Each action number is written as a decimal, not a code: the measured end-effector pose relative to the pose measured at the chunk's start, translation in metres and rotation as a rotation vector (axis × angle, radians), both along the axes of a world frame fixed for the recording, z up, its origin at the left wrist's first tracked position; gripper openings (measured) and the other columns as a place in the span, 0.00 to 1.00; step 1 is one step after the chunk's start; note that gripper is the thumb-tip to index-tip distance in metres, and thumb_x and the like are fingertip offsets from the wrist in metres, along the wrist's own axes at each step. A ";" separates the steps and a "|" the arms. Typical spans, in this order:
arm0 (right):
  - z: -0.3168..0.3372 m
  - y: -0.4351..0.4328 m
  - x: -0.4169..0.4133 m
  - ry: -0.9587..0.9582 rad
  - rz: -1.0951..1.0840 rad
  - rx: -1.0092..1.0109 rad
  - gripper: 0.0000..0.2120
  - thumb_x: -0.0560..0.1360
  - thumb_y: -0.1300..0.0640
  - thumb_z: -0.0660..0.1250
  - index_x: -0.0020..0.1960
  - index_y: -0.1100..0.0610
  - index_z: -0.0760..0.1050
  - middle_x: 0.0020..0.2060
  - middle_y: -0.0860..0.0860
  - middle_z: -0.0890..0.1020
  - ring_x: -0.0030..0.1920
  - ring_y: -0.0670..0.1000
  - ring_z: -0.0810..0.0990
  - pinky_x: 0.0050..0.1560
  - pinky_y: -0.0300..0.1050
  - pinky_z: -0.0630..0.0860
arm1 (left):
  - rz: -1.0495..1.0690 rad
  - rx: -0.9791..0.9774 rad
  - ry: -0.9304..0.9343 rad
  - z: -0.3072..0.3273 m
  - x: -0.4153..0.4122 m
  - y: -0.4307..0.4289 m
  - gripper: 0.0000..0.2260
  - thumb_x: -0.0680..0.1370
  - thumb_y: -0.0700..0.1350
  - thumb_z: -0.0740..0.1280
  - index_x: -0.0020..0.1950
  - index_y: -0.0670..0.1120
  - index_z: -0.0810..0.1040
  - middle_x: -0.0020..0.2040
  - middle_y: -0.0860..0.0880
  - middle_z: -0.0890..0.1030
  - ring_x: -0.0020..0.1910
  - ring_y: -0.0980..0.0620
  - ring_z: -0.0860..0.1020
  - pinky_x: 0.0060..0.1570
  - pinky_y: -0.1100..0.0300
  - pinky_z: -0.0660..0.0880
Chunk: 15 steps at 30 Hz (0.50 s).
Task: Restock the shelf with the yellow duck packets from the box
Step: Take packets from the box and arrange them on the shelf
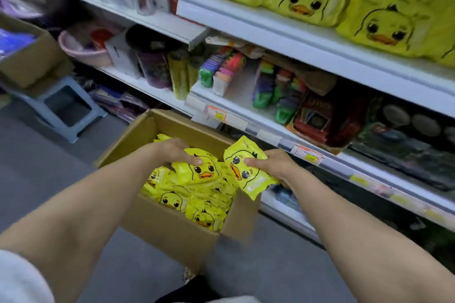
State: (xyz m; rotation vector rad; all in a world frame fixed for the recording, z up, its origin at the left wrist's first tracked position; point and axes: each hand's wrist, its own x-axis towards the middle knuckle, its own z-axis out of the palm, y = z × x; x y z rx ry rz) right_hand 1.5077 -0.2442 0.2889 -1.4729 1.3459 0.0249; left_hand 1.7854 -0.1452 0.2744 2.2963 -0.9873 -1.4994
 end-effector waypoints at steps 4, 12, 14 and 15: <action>0.040 -0.003 -0.063 -0.045 0.061 -0.091 0.15 0.67 0.46 0.80 0.48 0.54 0.84 0.39 0.47 0.86 0.36 0.44 0.84 0.39 0.37 0.80 | -0.012 -0.008 0.023 0.045 -0.054 0.003 0.50 0.56 0.58 0.83 0.74 0.48 0.68 0.73 0.45 0.69 0.71 0.41 0.68 0.60 0.47 0.72; 0.130 -0.025 -0.193 -0.121 0.087 -0.223 0.11 0.67 0.54 0.81 0.46 0.54 0.84 0.41 0.51 0.87 0.44 0.54 0.87 0.51 0.52 0.83 | -0.172 -0.195 -0.037 0.168 -0.164 -0.039 0.16 0.69 0.41 0.78 0.55 0.43 0.80 0.44 0.46 0.86 0.41 0.49 0.85 0.38 0.57 0.80; 0.153 -0.034 -0.224 -0.106 0.115 -0.298 0.10 0.68 0.50 0.80 0.45 0.51 0.84 0.41 0.48 0.87 0.44 0.50 0.86 0.49 0.46 0.82 | -0.196 -0.248 -0.041 0.192 -0.192 -0.054 0.17 0.68 0.41 0.78 0.54 0.42 0.80 0.45 0.45 0.86 0.44 0.46 0.85 0.46 0.53 0.81; 0.166 -0.038 -0.240 -0.093 0.128 -0.330 0.10 0.68 0.47 0.79 0.45 0.50 0.83 0.40 0.45 0.87 0.43 0.47 0.85 0.47 0.42 0.80 | -0.215 -0.274 -0.038 0.204 -0.207 -0.062 0.17 0.68 0.41 0.78 0.55 0.42 0.80 0.46 0.44 0.86 0.45 0.45 0.85 0.48 0.51 0.81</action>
